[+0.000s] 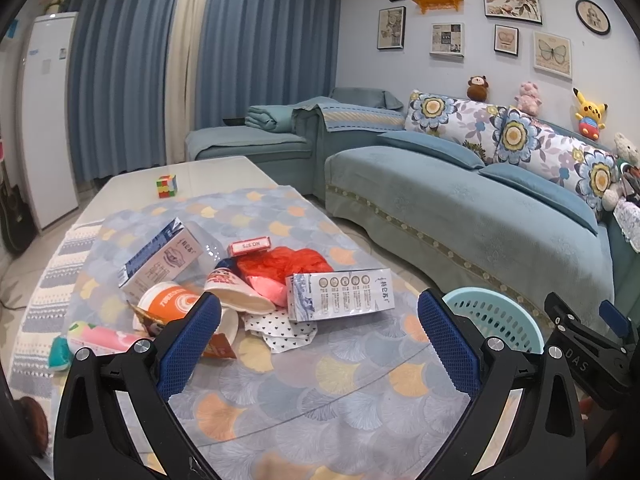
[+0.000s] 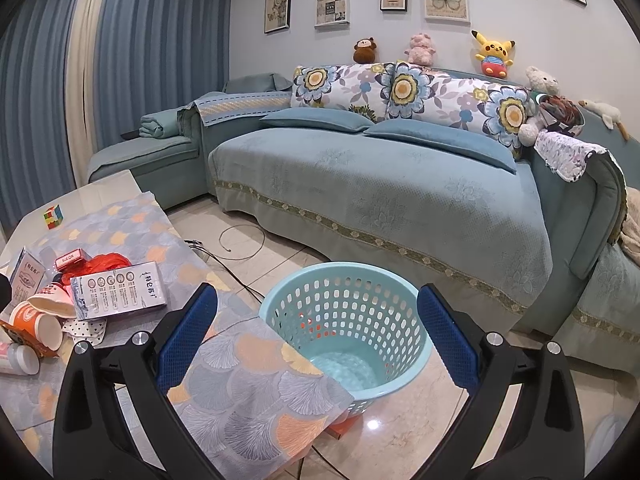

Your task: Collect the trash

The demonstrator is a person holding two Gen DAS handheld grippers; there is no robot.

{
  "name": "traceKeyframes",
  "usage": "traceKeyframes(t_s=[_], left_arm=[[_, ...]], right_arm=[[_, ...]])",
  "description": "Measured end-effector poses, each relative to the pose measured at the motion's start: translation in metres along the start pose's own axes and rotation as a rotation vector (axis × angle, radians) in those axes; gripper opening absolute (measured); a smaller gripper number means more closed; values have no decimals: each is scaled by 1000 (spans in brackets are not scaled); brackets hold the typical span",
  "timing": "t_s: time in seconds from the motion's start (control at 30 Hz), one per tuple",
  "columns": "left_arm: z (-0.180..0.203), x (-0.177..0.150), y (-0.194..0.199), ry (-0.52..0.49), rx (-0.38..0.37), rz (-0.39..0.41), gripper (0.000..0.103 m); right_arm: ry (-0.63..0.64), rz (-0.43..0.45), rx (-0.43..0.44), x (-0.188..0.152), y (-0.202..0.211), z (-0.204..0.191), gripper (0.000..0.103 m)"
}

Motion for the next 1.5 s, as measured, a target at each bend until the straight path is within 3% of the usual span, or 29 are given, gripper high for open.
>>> traceKeyframes(t_s=[0.3, 0.43, 0.53, 0.67, 0.87, 1.0, 1.1, 1.27, 1.5], left_arm=[[-1, -1, -2, 0, 7, -7, 96], [-3, -7, -12, 18, 19, -54, 96], [-12, -10, -16, 51, 19, -79, 96], [-43, -6, -10, 102, 93, -97, 96], [-121, -12, 7, 208, 200, -117, 94], [-176, -29, 6, 327, 251, -180, 90], [-204, -42, -7, 422, 241, -237, 82], [-223, -58, -36, 523, 225, -309, 82], [-245, -66, -66, 688, 186, -337, 83]], right_arm=[[29, -13, -14, 3, -1, -3, 95], [56, -9, 8, 12, 2, -11, 94], [90, -39, 49, 14, -1, -23, 78], [141, -99, 110, 9, -11, -42, 57], [197, -146, 203, 4, -22, -74, 39], [246, -152, 249, 4, -27, -99, 38], [286, -150, 291, 10, -36, -120, 38], [330, -157, 339, 28, -61, -149, 38], [376, -194, 414, 39, -93, -175, 39]])
Point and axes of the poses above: each gripper's, at about its wrist camera, not at the fingertips, and y roughly against the way its jaws point, z to its right, x to its top, the point moved 9 cm from there along -y, roughly the way its jaws point, and after that the axes turned 13 degrees about -z, right-handed, at the moved point
